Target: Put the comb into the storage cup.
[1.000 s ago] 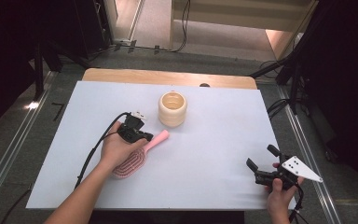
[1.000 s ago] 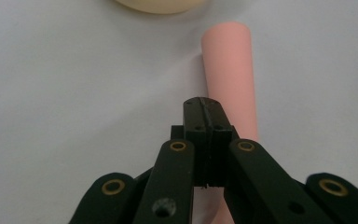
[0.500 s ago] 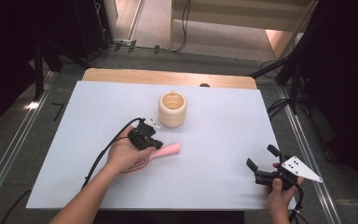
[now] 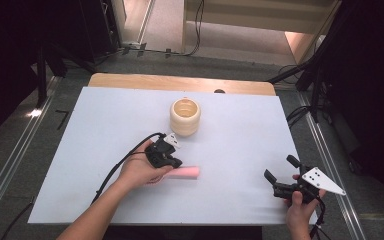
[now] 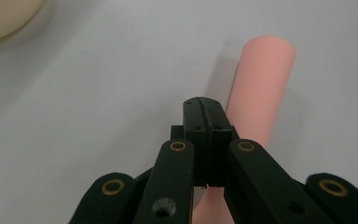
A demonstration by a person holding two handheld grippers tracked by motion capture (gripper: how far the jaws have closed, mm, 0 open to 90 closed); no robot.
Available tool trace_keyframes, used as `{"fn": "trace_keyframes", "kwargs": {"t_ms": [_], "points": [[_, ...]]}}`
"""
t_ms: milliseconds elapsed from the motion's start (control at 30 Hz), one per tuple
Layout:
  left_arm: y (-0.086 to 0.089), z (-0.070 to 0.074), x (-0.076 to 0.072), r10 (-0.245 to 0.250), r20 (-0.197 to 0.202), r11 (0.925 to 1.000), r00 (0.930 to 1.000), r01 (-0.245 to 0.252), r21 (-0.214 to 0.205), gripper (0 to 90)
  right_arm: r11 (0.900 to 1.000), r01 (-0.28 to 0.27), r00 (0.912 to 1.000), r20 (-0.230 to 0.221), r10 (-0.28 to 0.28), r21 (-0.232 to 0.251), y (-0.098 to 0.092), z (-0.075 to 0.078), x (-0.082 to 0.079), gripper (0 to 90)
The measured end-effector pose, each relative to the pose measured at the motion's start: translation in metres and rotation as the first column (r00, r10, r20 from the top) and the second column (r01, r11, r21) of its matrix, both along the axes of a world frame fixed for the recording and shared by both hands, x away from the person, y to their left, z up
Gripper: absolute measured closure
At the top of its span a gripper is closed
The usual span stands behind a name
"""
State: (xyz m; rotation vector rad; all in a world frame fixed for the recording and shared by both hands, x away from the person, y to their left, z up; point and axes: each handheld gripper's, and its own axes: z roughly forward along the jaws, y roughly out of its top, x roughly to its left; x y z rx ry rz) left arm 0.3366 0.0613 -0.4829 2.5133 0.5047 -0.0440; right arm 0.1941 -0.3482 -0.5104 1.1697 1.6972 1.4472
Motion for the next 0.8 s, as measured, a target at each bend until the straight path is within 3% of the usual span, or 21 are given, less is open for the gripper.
{"fn": "trace_keyframes", "kwargs": {"t_ms": [133, 300, 400, 467, 667, 767, 800], "points": [[-0.004, 0.0, -0.005, -0.034, -0.019, 0.9994, 0.9992, 0.034, 0.006, 90.0, 1.0, 0.0, 1.0, 0.0, 0.0, -0.001, 0.0, 0.0, 0.0, 0.0], [-0.006, 0.002, -0.011, -0.094, 0.003, 0.9955, 0.9956, 0.094, 0.006, 90.0, 1.0, 0.003, 1.0, 0.002, -0.003, 0.0, 0.0, 0.0, 0.0, 0.0], [-0.005, 0.003, -0.011, -0.086, -0.001, 0.9963, 0.9963, 0.086, -0.003, 90.0, 1.0, 0.005, 1.0, 0.004, -0.005, -0.001, -0.001, 0.0, 0.0, 0.0], [-0.002, 0.005, -0.011, -0.076, 0.026, 0.9969, 0.9967, 0.077, -0.019, 90.0, 1.0, 0.006, 1.0, 0.003, -0.006, 0.002, -0.001, 0.0, 0.0, 0.0], [0.006, 0.013, -0.012, -0.018, 0.063, 0.9948, 0.9978, 0.024, -0.099, 67.3, 1.0, 0.006, 1.0, 0.002, -0.006, 0.005, -0.001, 0.0, 0.0, 0.0], [0.014, 0.016, -0.012, 0.033, 0.065, 0.9886, 0.9974, -0.023, -0.149, 50.8, 1.0, 0.002, 1.0, 0.002, -0.002, 0.009, -0.002, 0.001, 0.0, 0.0], [0.017, 0.017, -0.011, 0.055, 0.052, 0.9829, 0.9971, -0.045, -0.178, 46.8, 0.9999, 0.005, 1.0, 0.001, -0.005, 0.01, -0.002, 0.001, 0.0, 0.0]]}}
